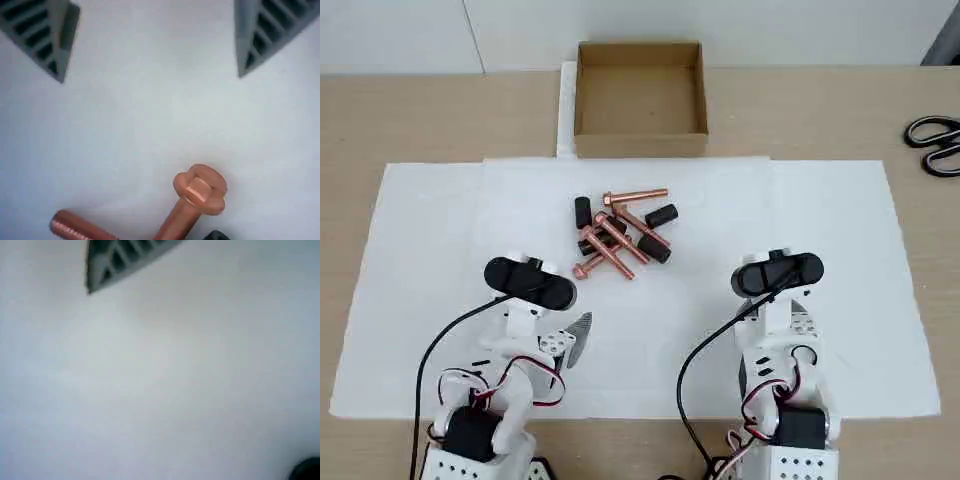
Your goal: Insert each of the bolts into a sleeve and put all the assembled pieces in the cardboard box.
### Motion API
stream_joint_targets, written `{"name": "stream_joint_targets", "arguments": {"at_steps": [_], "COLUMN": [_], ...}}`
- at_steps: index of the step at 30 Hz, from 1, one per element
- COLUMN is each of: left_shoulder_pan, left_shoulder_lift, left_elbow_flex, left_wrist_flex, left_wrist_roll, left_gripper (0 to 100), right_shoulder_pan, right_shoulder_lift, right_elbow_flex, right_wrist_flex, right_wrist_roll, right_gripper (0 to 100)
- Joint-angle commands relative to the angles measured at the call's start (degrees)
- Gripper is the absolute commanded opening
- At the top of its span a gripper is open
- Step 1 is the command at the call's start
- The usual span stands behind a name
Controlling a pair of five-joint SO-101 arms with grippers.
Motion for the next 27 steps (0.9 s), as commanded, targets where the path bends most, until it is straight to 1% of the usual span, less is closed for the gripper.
{"name": "stream_joint_targets", "arguments": {"at_steps": [1, 2, 4, 6, 9, 12, 15, 19, 23, 27], "left_shoulder_pan": [0.4, 0.6, 1.3, 0.4, -5.5, -12.1, -17.1, -19.7, -22.8, -27.6], "left_shoulder_lift": [-0.5, -0.5, -0.5, -0.5, -0.4, -0.3, -0.2, -0.2, -0.1, -0.1], "left_elbow_flex": [0.1, 0.1, 0.9, 1.6, 0.7, -1.2, -3.2, -6.1, -10.0, -10.5], "left_wrist_flex": [-1.1, -1.3, -4.7, -7.4, -9.1, -9.0, -7.2, -4.3, -2.6, -2.5], "left_wrist_roll": [0.2, 0.2, 0.4, 0.2, 0.3, 0.3, 0.3, 0.2, 0.2, 0.3], "left_gripper": [21, 21, 21, 21, 21, 21, 21, 21, 21, 21], "right_shoulder_pan": [0.1, 0.2, 0.3, 0.1, 0.0, 0.0, 0.0, 0.0, -0.7, -6.9], "right_shoulder_lift": [-0.7, -0.7, -0.7, -0.7, 0.7, 6.5, 17.1, 35.0, 53.9, 71.0], "right_elbow_flex": [-2.9, -4.1, -7.3, -10.6, -14.8, -19.3, -24.7, -36.7, -50.5, -62.5], "right_wrist_flex": [1.6, 1.9, 2.7, 3.6, 3.6, 3.6, 2.2, 4.2, 11.1, 21.0], "right_wrist_roll": [3.3, 4.0, 4.1, 4.1, 4.1, 4.1, 4.1, 4.1, 4.0, 4.1], "right_gripper": [13.5, 13.5, 13.5, 13.5, 13.5, 13.5, 13.5, 13.5, 13.5, 13.5]}}
